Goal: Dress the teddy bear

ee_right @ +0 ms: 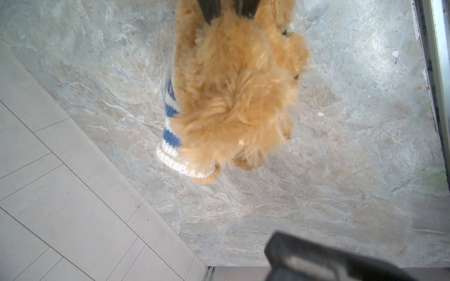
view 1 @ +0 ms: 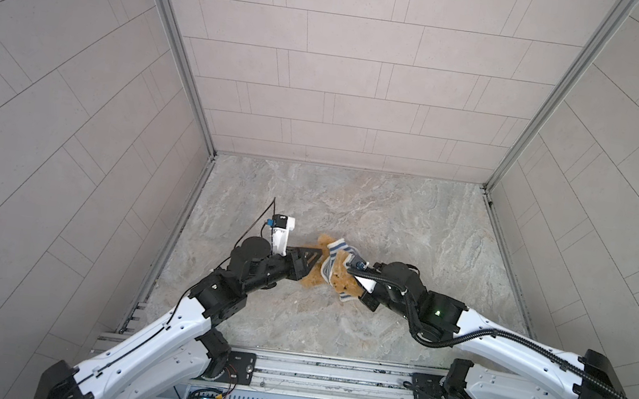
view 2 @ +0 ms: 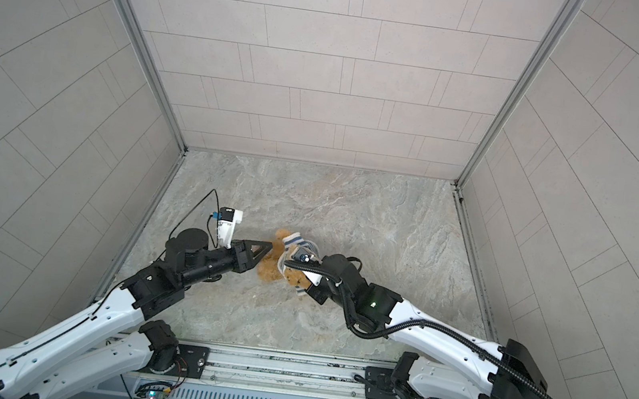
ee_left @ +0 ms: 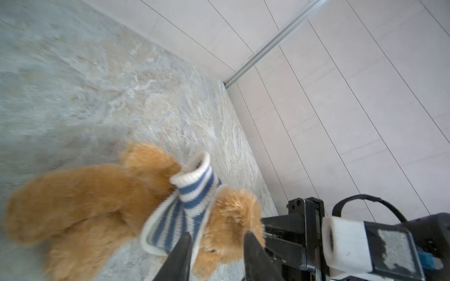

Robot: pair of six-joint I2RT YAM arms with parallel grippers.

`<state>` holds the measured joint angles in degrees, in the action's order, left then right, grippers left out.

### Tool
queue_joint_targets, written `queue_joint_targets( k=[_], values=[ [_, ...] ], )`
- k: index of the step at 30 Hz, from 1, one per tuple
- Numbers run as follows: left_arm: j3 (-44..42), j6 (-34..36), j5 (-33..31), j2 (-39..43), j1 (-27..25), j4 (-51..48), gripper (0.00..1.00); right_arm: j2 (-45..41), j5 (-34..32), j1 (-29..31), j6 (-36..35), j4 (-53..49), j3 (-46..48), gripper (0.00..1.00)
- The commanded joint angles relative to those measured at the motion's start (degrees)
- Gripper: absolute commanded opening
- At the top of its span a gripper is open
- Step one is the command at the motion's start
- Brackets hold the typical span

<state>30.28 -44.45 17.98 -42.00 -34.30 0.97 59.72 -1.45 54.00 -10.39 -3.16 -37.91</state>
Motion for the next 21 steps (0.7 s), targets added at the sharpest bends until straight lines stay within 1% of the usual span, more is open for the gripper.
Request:
queue_joint_targets(
  k=[1,4,7,10,14,17,21],
  values=[
    [-4.1,0.3,3.0,1.1,2.6,-1.0,0.33,-4.0,4.6,-0.8,-7.8,5.0,2.0,0.00],
    [-7.5,-2.2,4.9,-0.2,3.8,4.0,0.28,-7.2,6.9,-0.9,-11.3,6.9,5.1,0.00],
    [-8.4,-2.7,6.9,-3.1,3.7,7.8,0.26,-8.7,8.7,-0.9,-13.2,8.1,6.7,0.00],
    [-8.5,-2.3,8.6,-5.8,2.9,10.6,0.26,-8.4,11.0,-1.0,-13.9,8.0,6.8,0.00],
    [-7.8,-0.8,9.6,-9.4,0.3,12.6,0.29,-7.8,14.3,-1.0,-14.6,8.4,6.7,0.00],
    [-7.4,0.1,9.6,-11.3,-1.6,14.1,0.30,-7.7,15.6,-1.0,-14.7,8.7,6.7,0.00],
    [-7.1,0.6,9.9,-12.4,-2.5,15.4,0.31,-7.4,16.5,-1.0,-15.0,7.5,5.9,0.00]
  ],
)
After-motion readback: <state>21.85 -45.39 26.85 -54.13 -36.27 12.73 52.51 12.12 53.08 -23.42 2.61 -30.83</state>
